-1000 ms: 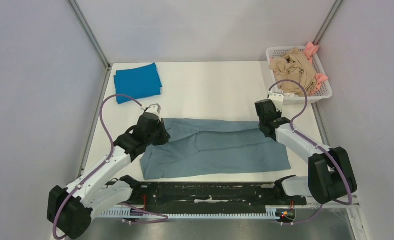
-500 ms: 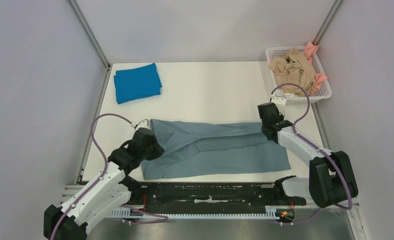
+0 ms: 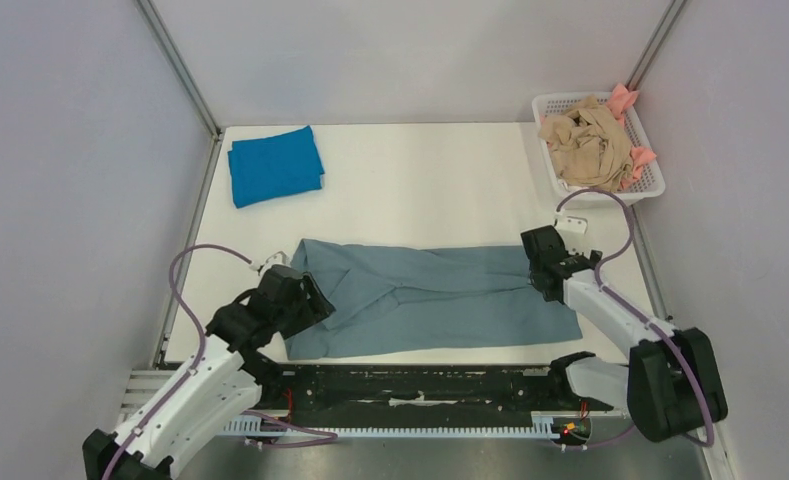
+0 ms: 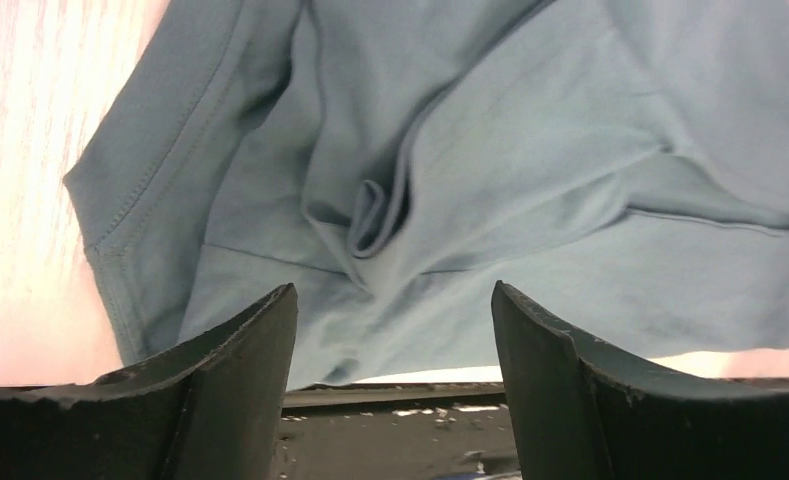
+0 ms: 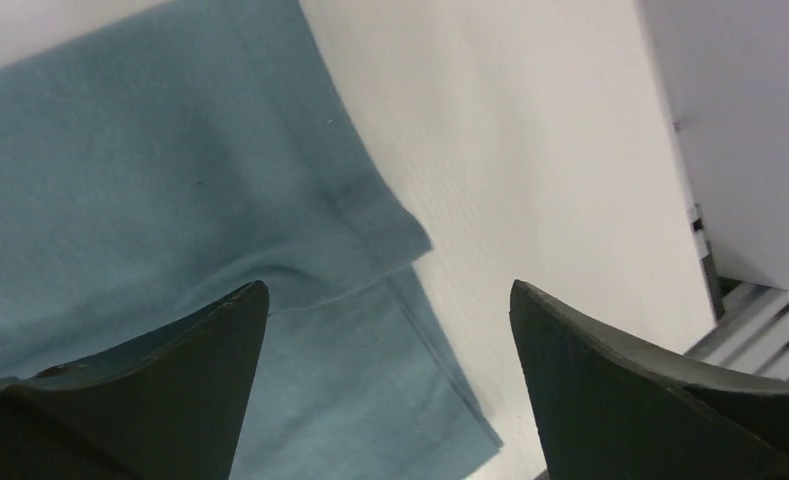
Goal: Fold and stack the t-shirts
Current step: Fold the other side of the tshirt into a rectangle, then rotate the tshirt 90 degrees
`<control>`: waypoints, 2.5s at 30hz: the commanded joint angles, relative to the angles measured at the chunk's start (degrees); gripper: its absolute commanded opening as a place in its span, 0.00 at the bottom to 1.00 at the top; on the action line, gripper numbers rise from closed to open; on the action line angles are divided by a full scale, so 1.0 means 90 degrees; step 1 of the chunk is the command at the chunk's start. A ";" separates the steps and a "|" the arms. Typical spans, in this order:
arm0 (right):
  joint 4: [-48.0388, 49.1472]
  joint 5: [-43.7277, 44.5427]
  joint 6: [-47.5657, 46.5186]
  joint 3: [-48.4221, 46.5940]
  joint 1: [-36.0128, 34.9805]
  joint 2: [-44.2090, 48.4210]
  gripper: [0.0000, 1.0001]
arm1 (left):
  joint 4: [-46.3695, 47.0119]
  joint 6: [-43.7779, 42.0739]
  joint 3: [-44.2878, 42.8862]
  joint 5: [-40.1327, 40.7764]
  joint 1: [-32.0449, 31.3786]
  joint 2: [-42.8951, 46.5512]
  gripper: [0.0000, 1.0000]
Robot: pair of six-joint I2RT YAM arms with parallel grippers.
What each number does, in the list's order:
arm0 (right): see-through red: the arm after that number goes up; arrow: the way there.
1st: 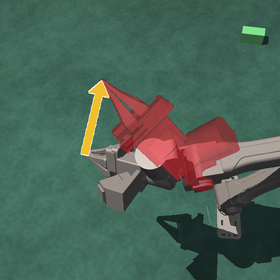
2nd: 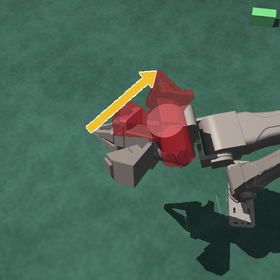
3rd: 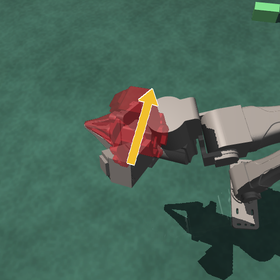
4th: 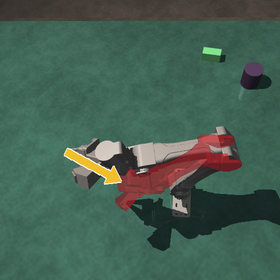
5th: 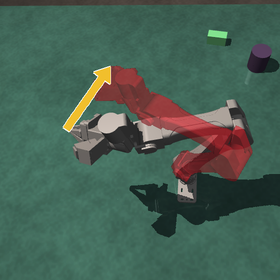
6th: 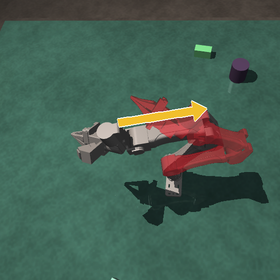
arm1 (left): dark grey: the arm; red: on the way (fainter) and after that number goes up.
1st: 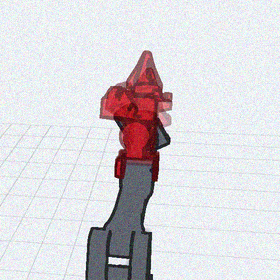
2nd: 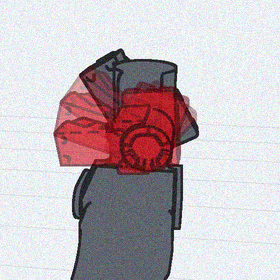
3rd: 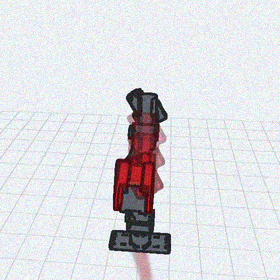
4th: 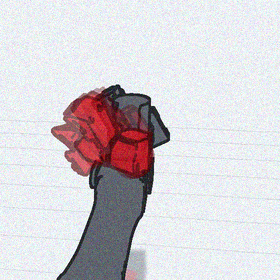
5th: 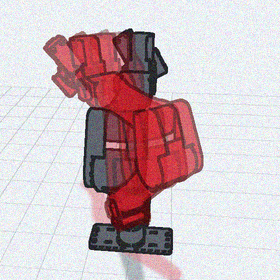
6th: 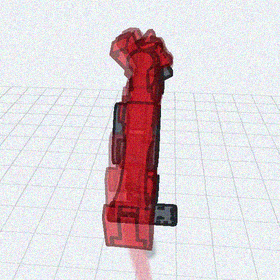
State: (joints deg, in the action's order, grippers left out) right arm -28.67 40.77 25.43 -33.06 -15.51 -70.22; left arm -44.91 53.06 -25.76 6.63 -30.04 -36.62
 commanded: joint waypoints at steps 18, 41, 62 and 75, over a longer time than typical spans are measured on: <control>0.4340 -0.6663 -0.1497 0.0777 -0.0074 -0.0075 0.98 | 0.4029 -0.0493 -0.1854 -0.1381 0.0197 -0.5709 0.82; 0.4562 -0.7866 -0.0189 0.0911 -0.2352 -0.1420 0.98 | 0.4265 0.2622 -1.2570 -0.4143 0.0403 -1.4434 0.84; 0.3368 -0.5706 -0.0658 0.1057 -0.2406 0.0767 0.98 | 0.4869 0.3783 -1.2669 -0.1841 0.0748 -1.4610 0.85; 0.3291 -0.4282 -0.0176 0.1420 -0.1920 0.2022 0.98 | 0.5136 0.1819 -1.3344 -0.2969 0.0568 -1.3529 0.85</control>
State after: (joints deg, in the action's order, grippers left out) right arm 1.45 -2.26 21.52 -21.91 -33.95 -55.33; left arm 5.15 80.53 -144.07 -17.10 -24.21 -165.93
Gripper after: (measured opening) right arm 0.981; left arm 0.843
